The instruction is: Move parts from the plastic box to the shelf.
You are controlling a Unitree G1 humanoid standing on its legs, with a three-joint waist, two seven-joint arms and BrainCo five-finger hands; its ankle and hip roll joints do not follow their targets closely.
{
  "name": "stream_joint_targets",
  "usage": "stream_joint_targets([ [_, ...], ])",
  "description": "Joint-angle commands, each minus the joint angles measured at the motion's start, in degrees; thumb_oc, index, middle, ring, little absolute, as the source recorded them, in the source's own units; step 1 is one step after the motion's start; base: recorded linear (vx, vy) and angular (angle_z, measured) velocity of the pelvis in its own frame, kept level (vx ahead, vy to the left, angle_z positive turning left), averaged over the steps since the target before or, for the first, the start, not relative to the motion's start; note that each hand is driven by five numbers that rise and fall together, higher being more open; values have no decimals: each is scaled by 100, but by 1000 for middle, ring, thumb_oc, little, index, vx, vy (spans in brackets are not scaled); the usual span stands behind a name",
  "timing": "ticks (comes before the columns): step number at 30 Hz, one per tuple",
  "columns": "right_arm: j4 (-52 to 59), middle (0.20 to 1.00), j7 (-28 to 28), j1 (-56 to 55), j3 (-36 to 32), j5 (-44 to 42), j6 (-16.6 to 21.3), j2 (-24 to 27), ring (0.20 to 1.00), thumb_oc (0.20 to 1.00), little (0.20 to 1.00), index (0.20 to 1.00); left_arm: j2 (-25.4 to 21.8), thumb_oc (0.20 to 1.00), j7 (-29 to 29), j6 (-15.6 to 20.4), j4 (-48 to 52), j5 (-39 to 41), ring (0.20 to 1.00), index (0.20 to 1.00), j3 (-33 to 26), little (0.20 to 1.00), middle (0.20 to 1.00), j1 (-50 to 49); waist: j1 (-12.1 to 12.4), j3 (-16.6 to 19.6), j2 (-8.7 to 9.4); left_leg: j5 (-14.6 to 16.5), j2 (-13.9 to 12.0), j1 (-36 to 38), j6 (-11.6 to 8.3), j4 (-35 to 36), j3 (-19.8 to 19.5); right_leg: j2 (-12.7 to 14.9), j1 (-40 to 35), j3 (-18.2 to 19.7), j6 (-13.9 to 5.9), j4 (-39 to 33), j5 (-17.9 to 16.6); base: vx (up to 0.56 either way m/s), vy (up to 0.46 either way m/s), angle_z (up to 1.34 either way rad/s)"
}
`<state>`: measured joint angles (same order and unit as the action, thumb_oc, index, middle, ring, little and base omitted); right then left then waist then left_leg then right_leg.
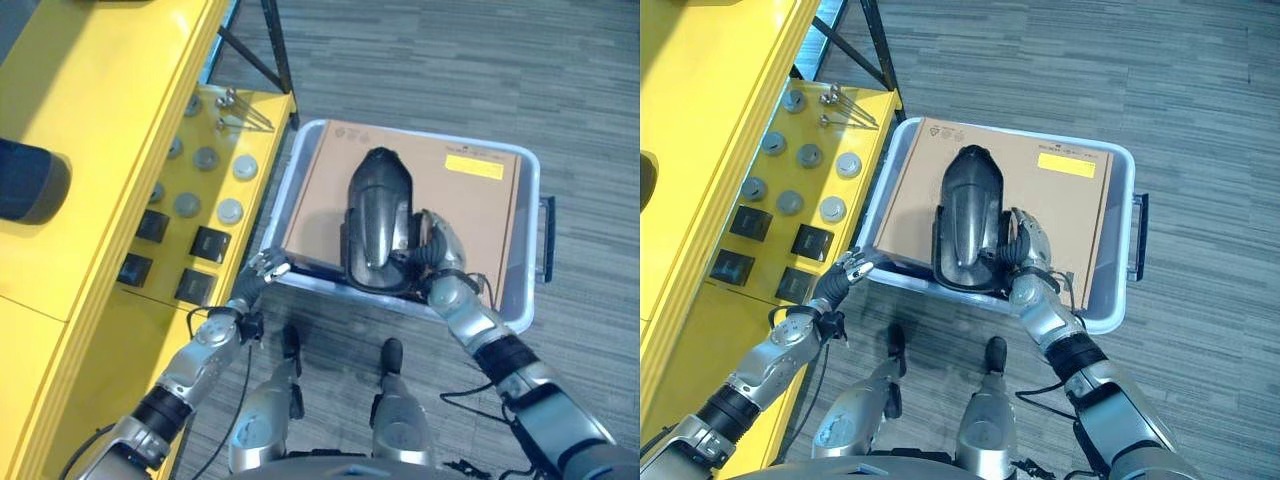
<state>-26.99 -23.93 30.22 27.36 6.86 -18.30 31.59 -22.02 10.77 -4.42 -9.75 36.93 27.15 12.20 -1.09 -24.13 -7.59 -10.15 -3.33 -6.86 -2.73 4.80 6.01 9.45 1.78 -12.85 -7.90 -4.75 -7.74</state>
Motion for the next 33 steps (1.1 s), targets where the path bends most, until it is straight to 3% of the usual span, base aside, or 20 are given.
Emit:
stream_joint_targets([
  [1, -985, 200, 753, 268, 503, -300, -689, -196, 200, 200, 200, 200, -133, 1000, -171, 269, -81, -7, 1000, 1000, 164, 1000, 1000, 393, 227, 131, 213, 634, 2, 270, -176, 20, 165, 99, 120, -125, 143, 234, 347, -49, -72, 7],
  [5, -2156, 200, 20, 714, 627, -1056, -758, -361, 200, 200, 200, 200, -106, 1000, -350, 274, -213, -44, 1000, 1000, 263, 1000, 1000, 624, 360, 162, 201, 598, -21, 235, -198, 20, 90, 81, 85, -192, 159, 165, 293, -63, -63, 10],
  [13, -1919, 200, -772, 222, 125, -826, 41, 100, 200, 200, 200, 200, -227, 1000, -439, 104, 33, -30, 1000, 1000, 190, 1000, 1000, 479, 290, 426, 358, 601, -102, 386, -217, 20, 151, 7, -130, -225, 133, 67, 269, -22, -41, 8],
  [16, -914, 200, -985, -238, -308, -159, 362, 585, 200, 200, 200, 200, -326, 1000, -414, -8, 257, -22, 1000, 1000, 68, 1000, 1000, 299, 147, 642, 497, 599, -221, 569, -236, 20, 268, -80, -285, -185, 129, 33, 294, -2, -57, -3],
  [24, 1111, 200, -1021, -765, -1018, 1136, 739, 1257, 200, 200, 200, 200, -280, 1000, -696, -318, 545, 66, 1000, 1000, -148, 1000, 1000, 245, -91, 1070, 733, 638, -450, 953, -277, 20, 489, -258, -597, -109, 168, -13, 422, 3, -67, -14],
  [33, 2047, 200, -1128, -86, -933, 2140, 1125, 1726, 200, 200, 200, 200, 18, 1000, -1039, -814, 602, 456, 1000, 1000, 119, 1000, 1000, 799, -182, 1374, 856, 683, -626, 1251, -329, 20, 634, -390, -865, -84, 213, -9, 600, -14, -46, -11],
])
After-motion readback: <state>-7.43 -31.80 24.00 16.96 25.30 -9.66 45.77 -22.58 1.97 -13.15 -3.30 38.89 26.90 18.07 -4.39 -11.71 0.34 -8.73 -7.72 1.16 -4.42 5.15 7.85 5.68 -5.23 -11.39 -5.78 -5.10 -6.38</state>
